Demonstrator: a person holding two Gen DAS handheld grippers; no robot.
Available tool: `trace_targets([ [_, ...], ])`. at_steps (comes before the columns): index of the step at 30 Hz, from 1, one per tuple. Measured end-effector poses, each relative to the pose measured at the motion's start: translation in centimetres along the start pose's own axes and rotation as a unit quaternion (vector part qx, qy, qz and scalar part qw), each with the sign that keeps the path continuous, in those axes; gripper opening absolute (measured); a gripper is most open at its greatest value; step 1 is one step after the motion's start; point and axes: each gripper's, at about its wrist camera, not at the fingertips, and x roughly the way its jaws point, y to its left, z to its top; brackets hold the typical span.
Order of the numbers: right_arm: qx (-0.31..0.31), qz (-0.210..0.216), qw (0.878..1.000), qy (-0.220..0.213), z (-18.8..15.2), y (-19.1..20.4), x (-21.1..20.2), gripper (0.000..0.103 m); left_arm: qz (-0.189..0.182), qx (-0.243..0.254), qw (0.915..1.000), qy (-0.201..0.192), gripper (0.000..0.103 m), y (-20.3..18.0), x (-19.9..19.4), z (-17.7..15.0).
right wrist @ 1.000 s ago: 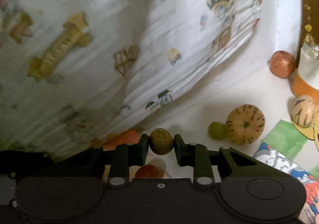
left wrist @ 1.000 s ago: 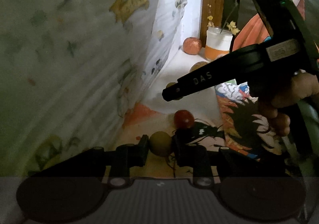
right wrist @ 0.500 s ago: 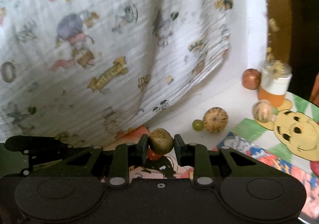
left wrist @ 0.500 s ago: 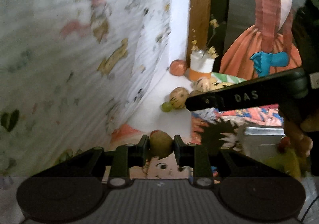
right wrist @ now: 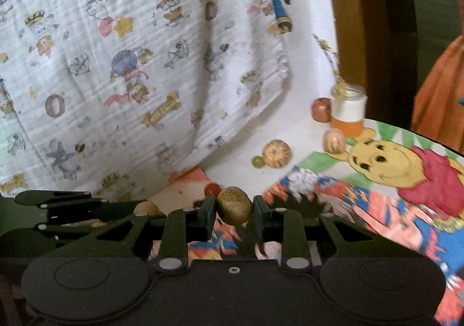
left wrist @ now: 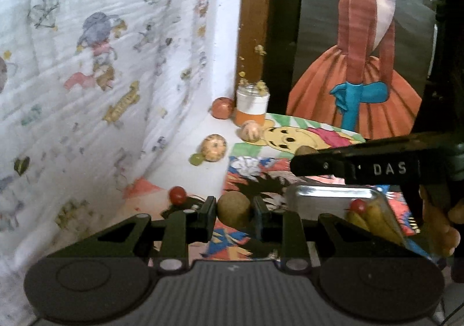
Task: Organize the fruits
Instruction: 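Carry both brown fruits onto the metal tray and open both tools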
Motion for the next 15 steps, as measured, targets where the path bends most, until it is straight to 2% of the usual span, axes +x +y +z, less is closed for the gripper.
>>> trace_targets([
  [15,0.036,-0.051,0.998,0.007,-7.7,-2.8,-6.8,0.03,-0.049,-0.014,0.9982,0.033,0.03,-5.9,-0.3,-3.9],
])
